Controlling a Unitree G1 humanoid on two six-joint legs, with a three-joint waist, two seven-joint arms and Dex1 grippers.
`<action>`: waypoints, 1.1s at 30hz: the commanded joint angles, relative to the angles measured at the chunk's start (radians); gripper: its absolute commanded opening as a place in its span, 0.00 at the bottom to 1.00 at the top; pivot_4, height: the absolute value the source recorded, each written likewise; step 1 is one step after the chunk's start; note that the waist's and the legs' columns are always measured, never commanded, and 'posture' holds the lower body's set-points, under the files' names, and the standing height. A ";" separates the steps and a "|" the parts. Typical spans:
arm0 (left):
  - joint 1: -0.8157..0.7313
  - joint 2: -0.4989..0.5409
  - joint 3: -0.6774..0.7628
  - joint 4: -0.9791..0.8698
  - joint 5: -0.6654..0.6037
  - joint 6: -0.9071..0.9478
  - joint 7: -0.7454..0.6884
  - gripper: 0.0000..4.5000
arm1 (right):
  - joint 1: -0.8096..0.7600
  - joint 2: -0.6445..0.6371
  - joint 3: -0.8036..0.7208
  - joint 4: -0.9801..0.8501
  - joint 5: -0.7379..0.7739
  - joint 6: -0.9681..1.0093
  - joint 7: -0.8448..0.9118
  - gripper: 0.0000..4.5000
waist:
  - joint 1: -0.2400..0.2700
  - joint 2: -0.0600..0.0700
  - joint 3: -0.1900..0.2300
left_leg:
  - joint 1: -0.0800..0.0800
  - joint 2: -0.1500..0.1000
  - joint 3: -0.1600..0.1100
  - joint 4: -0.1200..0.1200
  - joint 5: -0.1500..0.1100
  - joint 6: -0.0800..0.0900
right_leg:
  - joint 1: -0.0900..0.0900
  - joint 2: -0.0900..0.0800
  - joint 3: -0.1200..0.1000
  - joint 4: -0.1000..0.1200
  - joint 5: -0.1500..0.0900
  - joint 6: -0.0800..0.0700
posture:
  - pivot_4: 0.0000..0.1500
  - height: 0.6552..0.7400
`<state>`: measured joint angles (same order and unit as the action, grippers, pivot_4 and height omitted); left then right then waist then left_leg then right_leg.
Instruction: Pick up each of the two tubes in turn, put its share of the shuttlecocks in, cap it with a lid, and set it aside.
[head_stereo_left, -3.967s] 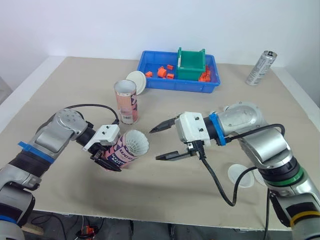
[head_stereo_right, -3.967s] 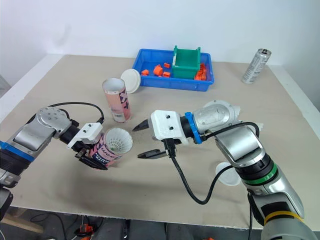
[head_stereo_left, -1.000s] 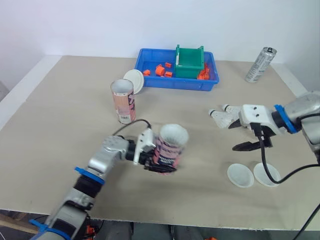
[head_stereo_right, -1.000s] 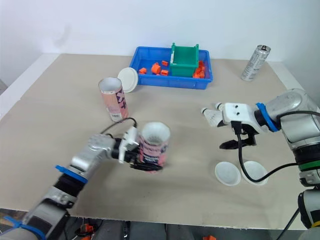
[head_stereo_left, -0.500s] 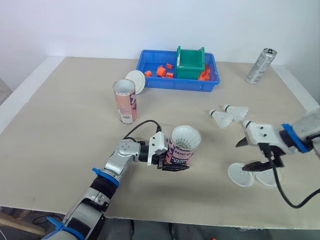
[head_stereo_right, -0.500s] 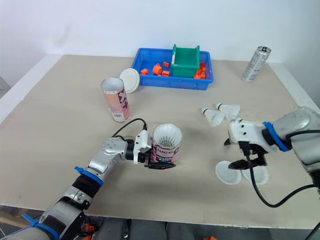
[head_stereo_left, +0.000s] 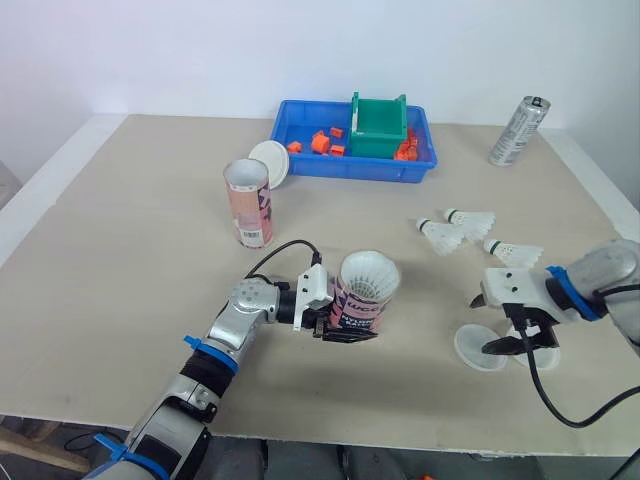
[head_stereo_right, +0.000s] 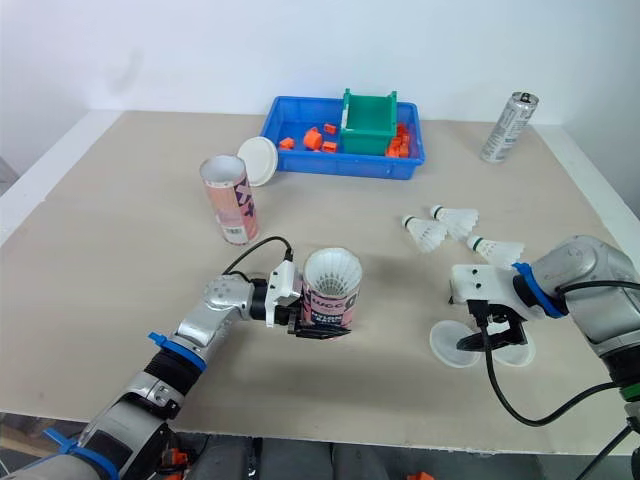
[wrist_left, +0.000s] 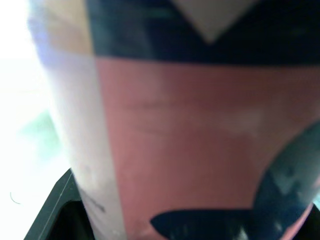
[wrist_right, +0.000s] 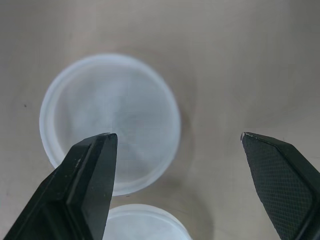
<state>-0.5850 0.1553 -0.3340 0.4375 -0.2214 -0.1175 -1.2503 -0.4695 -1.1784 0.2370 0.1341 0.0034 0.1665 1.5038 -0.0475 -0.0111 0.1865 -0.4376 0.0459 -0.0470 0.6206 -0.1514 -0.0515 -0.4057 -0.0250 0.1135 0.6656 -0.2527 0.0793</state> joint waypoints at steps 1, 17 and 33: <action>0.012 0.026 -0.022 0.005 0.030 0.038 -0.019 0.71 | -0.040 0.012 0.007 0.019 -0.034 -0.029 0.008 0.90 | -0.001 0.000 0.000 | 0.000 0.000 0.000 0.000 0.000 0.000 | 0.000 0.000 0.000 0.000 0.000 0.000 | 1.00 0.95; -0.017 0.029 -0.002 0.038 0.028 0.039 -0.004 0.71 | -0.055 0.026 -0.010 -0.070 -0.029 -0.028 0.065 0.01 | -0.003 0.000 0.000 | 0.001 0.001 0.000 -0.001 0.000 0.000 | 0.000 0.001 0.000 0.000 0.000 0.000 | 1.00 0.95; -0.048 0.021 -0.001 0.084 0.024 0.032 -0.024 0.71 | -0.279 0.049 -0.133 -0.211 0.203 0.184 0.076 0.01 | -0.003 0.000 0.000 | 0.001 0.000 0.000 0.000 0.001 -0.002 | 0.000 0.000 0.000 0.000 0.002 0.000 | 1.00 0.95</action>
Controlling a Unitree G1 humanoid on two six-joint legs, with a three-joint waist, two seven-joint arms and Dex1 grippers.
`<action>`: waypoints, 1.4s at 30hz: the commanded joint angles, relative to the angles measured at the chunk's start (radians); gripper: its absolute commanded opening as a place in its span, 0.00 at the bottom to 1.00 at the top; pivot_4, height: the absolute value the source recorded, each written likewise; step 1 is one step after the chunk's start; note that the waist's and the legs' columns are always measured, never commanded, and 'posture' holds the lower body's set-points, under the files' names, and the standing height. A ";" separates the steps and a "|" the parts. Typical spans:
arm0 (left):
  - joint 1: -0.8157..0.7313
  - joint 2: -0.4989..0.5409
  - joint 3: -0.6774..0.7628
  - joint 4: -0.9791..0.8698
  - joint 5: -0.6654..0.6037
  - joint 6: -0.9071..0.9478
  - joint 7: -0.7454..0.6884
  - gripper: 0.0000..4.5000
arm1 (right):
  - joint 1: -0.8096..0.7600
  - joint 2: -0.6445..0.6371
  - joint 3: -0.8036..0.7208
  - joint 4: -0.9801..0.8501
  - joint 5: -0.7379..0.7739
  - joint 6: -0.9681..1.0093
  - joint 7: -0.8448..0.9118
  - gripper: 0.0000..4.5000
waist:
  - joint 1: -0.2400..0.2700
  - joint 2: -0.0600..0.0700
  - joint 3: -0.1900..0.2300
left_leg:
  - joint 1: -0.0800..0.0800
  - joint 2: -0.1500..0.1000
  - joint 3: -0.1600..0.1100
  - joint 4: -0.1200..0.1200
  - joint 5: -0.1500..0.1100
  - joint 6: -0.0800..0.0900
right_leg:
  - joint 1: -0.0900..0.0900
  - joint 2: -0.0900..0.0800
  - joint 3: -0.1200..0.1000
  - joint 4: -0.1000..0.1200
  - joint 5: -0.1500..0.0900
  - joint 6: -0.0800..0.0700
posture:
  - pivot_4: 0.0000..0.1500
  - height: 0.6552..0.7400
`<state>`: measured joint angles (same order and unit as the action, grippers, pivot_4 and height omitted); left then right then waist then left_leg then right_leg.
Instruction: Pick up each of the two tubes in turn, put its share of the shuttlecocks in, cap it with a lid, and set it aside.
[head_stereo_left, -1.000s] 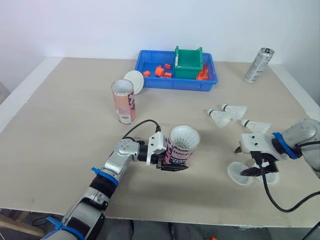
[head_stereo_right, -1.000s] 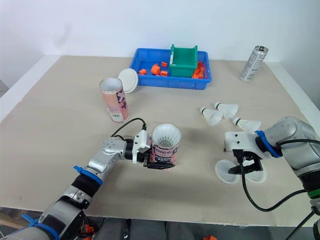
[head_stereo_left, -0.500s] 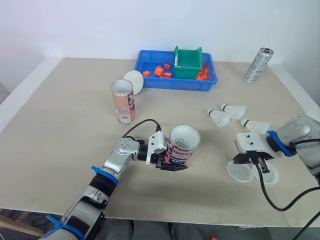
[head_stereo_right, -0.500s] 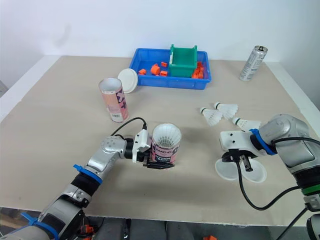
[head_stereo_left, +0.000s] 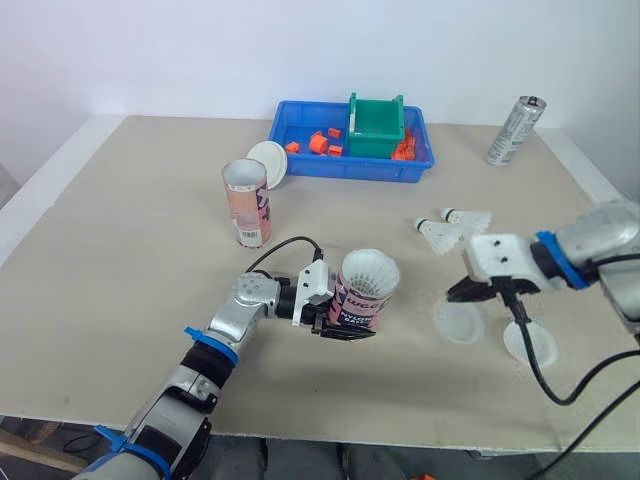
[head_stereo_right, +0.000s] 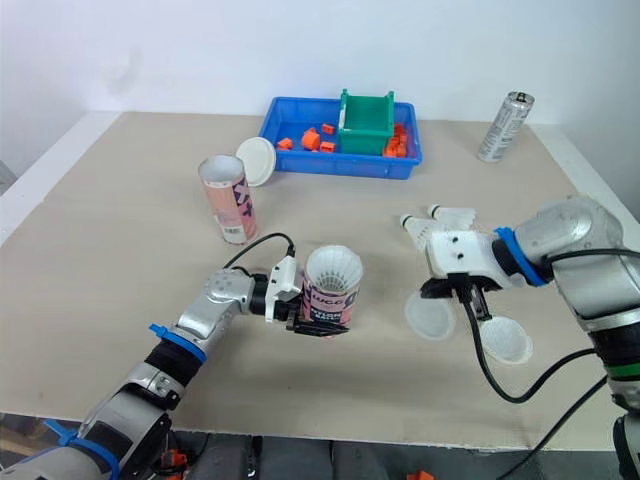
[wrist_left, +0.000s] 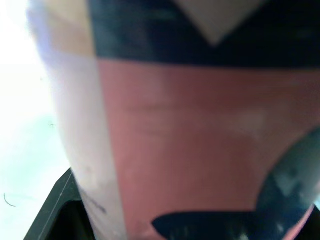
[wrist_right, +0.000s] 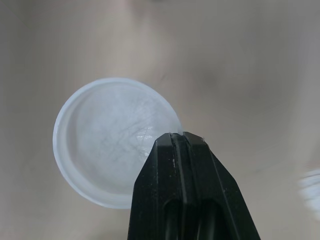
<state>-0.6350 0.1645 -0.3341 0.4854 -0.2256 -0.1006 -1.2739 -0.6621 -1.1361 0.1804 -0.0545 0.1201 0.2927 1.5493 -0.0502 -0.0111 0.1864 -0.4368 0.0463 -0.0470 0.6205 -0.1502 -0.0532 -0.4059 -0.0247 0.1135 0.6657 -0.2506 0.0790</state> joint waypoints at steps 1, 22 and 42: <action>0.001 0.013 -0.002 0.038 0.028 0.017 -0.004 0.71 | -0.132 0.023 -0.085 -0.024 0.127 0.093 0.034 0.01 | 0.000 0.000 0.000 | 0.000 0.000 0.000 0.000 0.000 0.000 | 0.000 0.000 0.000 0.000 0.000 0.000 | 1.00 0.95; -0.035 0.053 -0.036 0.052 0.055 0.079 -0.094 0.71 | -0.636 0.249 0.335 0.107 0.209 -0.119 0.065 0.01 | -0.008 -0.002 -0.001 | -0.001 0.001 -0.001 -0.004 -0.001 -0.001 | -0.002 0.001 -0.001 0.000 -0.003 -0.001 | 1.00 0.95; -0.025 0.060 -0.029 0.040 0.051 0.091 -0.087 0.71 | -0.637 0.149 0.464 0.005 0.278 -0.234 0.065 0.01 | -0.009 -0.002 -0.001 | -0.001 0.002 -0.001 -0.004 -0.001 0.000 | -0.002 0.002 -0.001 0.000 -0.004 -0.003 | 1.00 0.95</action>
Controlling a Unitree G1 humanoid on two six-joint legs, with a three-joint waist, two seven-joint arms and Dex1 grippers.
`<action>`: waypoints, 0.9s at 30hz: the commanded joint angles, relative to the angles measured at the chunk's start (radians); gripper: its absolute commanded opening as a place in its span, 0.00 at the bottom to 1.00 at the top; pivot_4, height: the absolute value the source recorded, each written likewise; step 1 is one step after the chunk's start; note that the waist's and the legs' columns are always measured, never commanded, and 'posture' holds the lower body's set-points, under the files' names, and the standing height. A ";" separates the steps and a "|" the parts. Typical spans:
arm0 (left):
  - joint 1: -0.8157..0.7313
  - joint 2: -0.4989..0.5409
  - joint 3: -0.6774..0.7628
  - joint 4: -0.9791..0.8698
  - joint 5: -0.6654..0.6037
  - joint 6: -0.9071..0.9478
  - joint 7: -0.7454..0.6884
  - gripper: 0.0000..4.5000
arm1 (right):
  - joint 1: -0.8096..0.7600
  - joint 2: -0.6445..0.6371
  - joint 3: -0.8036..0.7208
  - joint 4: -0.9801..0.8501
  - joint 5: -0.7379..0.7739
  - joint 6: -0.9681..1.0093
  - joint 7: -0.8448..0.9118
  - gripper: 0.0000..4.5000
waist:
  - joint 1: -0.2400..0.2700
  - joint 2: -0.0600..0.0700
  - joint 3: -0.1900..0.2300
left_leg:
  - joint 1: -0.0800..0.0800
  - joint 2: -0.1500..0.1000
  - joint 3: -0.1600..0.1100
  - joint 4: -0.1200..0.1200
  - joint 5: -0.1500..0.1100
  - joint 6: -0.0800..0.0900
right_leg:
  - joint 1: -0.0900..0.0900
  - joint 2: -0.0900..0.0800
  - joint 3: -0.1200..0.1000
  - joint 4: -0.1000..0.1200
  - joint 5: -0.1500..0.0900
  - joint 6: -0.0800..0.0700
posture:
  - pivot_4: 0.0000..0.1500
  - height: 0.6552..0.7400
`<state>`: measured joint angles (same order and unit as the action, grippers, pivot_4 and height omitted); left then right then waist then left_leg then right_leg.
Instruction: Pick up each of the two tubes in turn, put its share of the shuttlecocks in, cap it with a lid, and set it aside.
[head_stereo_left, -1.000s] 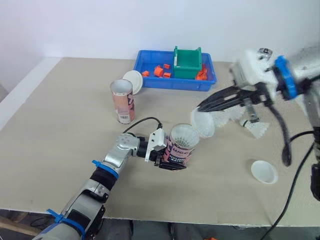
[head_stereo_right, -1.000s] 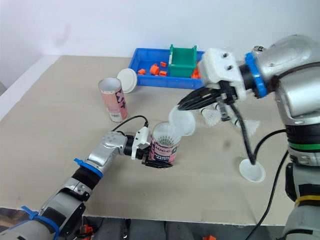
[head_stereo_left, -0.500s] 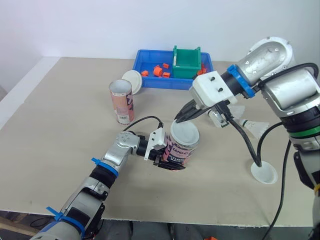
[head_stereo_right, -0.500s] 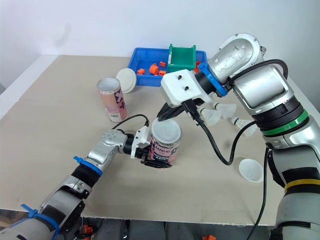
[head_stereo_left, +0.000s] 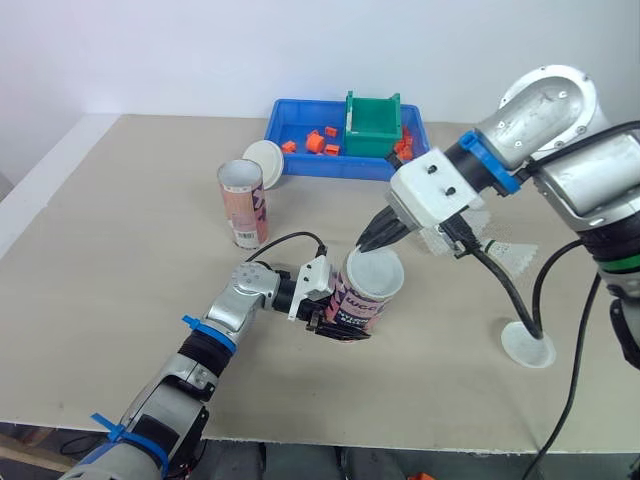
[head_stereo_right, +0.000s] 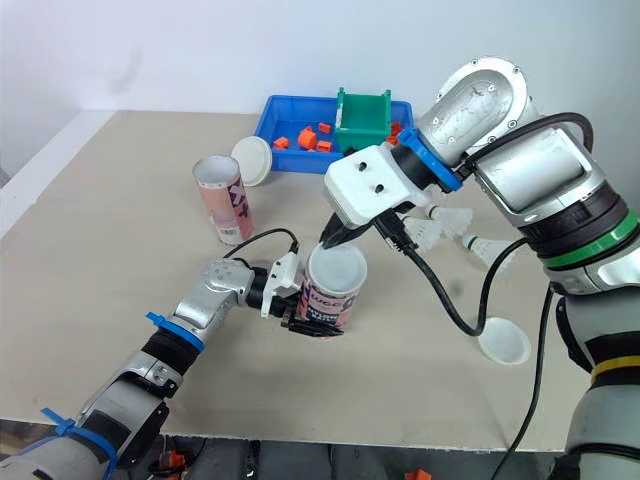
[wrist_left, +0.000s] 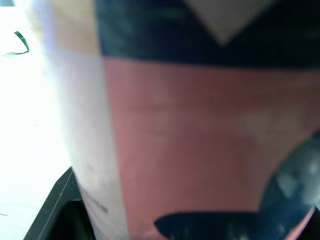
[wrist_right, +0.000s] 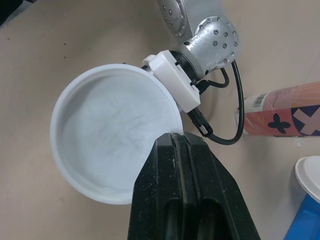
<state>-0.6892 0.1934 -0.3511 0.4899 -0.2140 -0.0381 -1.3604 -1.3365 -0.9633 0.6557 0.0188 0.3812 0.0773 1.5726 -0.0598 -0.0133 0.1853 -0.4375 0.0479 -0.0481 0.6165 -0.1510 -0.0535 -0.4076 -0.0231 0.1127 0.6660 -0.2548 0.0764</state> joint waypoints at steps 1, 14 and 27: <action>0.030 0.032 -0.012 0.036 0.040 0.029 0.000 0.71 | 0.060 -0.028 -0.010 -0.085 0.011 -0.023 0.042 0.01 | 0.001 0.000 0.000 | 0.000 0.000 0.000 0.000 0.000 0.000 | 0.000 0.000 0.000 0.000 0.000 0.000 | 1.00 0.95; 0.041 0.038 -0.001 0.017 0.036 0.044 0.008 0.71 | 0.216 0.132 -0.149 -0.066 -0.259 -0.116 0.009 0.63 | -0.001 -0.006 -0.011 | 0.005 0.001 -0.002 0.000 -0.002 0.003 | 0.004 0.002 -0.002 0.000 0.000 -0.003 | 1.00 0.95; 0.046 0.033 -0.004 0.017 0.035 0.044 0.010 0.71 | 0.041 0.168 -0.375 0.066 -0.009 0.252 0.040 1.00 | -0.013 -0.005 -0.009 | 0.005 0.002 -0.002 0.000 -0.002 0.003 | 0.004 0.002 -0.002 0.001 0.000 -0.004 | 1.00 0.95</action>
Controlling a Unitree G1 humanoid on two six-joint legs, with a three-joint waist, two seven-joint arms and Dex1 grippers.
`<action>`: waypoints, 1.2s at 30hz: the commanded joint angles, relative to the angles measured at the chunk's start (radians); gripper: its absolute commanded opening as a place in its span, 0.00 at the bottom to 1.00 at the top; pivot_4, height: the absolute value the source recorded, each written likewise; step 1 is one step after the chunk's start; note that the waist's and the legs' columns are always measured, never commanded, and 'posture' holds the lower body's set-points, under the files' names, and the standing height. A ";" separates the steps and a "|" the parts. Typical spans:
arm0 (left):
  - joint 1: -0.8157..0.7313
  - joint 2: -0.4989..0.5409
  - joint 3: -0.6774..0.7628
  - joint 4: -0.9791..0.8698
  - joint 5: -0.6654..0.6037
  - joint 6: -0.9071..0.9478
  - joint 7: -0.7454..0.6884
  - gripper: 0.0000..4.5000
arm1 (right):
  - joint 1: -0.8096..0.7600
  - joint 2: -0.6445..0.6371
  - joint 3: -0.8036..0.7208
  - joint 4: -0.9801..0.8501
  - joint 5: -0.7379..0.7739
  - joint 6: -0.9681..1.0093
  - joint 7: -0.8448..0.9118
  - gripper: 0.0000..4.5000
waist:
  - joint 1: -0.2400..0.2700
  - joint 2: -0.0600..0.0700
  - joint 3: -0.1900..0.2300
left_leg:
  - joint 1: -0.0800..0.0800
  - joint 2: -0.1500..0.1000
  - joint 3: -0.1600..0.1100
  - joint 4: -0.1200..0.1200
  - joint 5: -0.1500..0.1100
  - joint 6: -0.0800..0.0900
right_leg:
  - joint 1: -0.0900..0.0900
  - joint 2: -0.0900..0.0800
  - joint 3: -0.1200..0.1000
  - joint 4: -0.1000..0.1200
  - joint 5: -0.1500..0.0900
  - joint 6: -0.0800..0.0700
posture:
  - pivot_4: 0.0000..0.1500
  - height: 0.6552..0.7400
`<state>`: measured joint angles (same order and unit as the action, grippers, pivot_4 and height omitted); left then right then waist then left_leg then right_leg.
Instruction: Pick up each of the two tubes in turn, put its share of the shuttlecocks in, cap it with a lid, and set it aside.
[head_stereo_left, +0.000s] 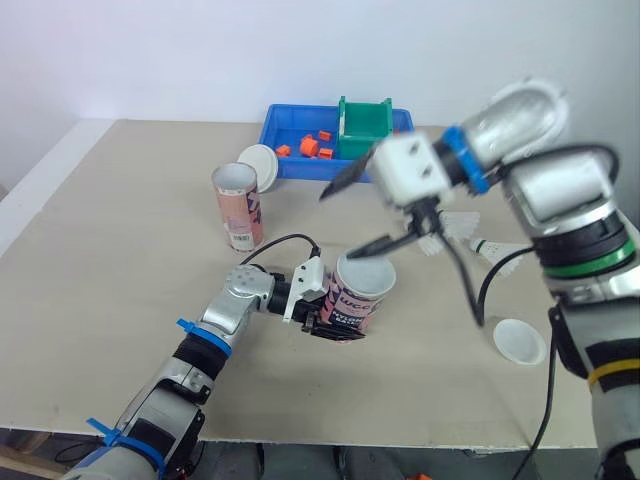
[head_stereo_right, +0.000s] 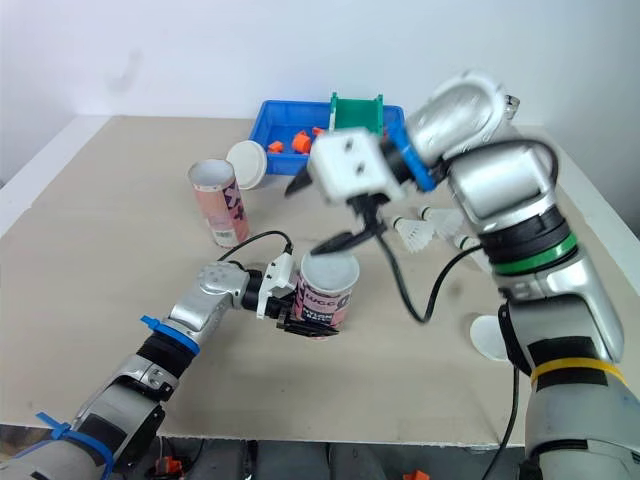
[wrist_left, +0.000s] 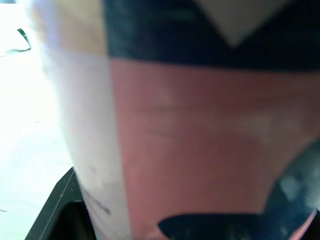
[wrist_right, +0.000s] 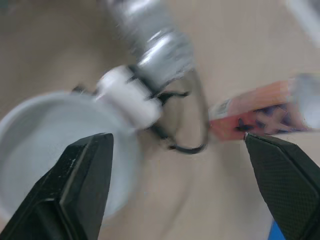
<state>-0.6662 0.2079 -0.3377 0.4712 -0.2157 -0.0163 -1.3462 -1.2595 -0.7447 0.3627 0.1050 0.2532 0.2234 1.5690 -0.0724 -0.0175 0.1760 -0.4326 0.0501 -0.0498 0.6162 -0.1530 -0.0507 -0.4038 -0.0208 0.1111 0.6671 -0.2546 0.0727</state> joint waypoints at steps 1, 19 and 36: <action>0.021 0.017 -0.017 0.040 0.037 0.019 -0.003 0.71 | -0.007 -0.077 -0.075 -0.052 0.147 0.116 0.045 0.88 | 0.000 -0.001 -0.001 | 0.000 0.000 0.000 0.000 0.000 0.000 | 0.000 0.000 0.000 0.000 -0.001 0.001 | 1.00 0.95; 0.013 0.012 -0.009 0.057 0.038 0.005 -0.007 0.71 | 0.139 -0.167 0.163 -0.204 0.057 -0.009 0.045 0.01 | -0.003 0.001 0.000 | 0.000 0.000 0.002 0.000 -0.001 -0.001 | -0.001 -0.001 0.001 0.000 -0.001 0.001 | 1.00 0.95; 0.016 -0.021 0.061 0.027 -0.021 -0.021 0.024 0.71 | 0.106 -0.074 -0.117 -0.083 0.209 0.149 -0.050 0.20 | -0.005 -0.002 -0.002 | 0.006 0.000 0.002 0.000 0.000 -0.001 | 0.002 -0.001 0.001 0.000 0.004 -0.002 | 1.00 0.95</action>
<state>-0.6635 0.1842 -0.3027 0.5144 -0.2234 -0.0381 -1.3384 -1.1116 -0.7844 0.3849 0.0146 0.3828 0.2733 1.5528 -0.0772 -0.0197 0.1739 -0.4296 0.0498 -0.0477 0.6166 -0.1526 -0.0516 -0.4036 -0.0223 0.1121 0.6667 -0.2505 0.0712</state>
